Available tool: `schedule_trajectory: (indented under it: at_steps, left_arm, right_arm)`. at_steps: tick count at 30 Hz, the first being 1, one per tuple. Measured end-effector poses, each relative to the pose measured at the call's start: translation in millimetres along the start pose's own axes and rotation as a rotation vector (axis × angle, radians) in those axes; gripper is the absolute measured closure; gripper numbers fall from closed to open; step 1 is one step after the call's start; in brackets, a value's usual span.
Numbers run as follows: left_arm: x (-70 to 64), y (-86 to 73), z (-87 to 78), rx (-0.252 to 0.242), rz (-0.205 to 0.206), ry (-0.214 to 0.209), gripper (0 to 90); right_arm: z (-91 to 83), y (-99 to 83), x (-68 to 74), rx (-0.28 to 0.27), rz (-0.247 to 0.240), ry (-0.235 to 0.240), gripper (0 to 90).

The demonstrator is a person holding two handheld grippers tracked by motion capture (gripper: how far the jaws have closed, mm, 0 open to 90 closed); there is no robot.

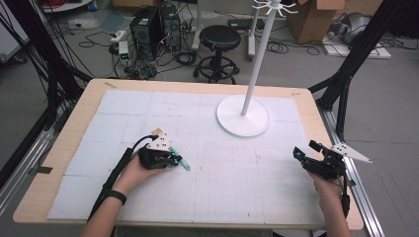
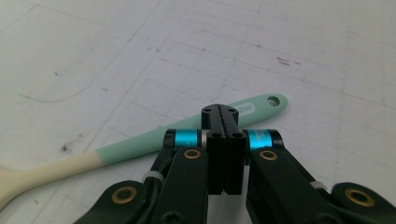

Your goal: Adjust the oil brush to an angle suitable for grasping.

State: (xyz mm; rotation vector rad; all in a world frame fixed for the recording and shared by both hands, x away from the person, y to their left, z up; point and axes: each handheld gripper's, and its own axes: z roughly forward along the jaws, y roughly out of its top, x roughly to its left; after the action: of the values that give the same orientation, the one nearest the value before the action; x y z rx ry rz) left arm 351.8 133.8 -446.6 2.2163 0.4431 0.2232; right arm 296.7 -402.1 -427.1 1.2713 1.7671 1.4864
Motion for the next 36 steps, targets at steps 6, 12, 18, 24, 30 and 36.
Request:
schedule_trajectory:
  at_steps: [6, 12, 18, 24, 30, 36]
  left_arm:
    - [4.5, 10.9, 9.8, 0.024, -0.007, 0.04, 90.0]
    - [8.1, 17.4, 21.4, 0.004, -0.028, 0.09, 90.0]
    - [14.1, 26.6, 33.1, 0.006, -0.03, 0.123, 90.0]
    - [21.3, 32.3, 40.8, -0.012, -0.045, 0.136, 90.0]
    - [31.7, 36.0, 45.4, -0.016, -0.067, 0.172, 90.0]
    - [41.2, 39.2, 51.0, -0.029, -0.085, 0.178, 90.0]
  right_arm:
    - [0.0, 0.2, 1.3, 0.006, 0.003, 0.0, 17.2]
    - [0.3, 0.1, 1.7, 0.006, 0.013, 0.002, 17.3]
    - [0.1, 0.1, 0.9, 0.004, 0.019, 0.004, 17.3]
    - [0.8, 0.0, 0.1, 0.002, 0.012, 0.004, 17.3]
    - [1.2, -0.1, 0.5, 0.004, 0.015, 0.005, 17.3]
    - [0.9, -0.4, 1.0, 0.013, 0.022, 0.005, 17.3]
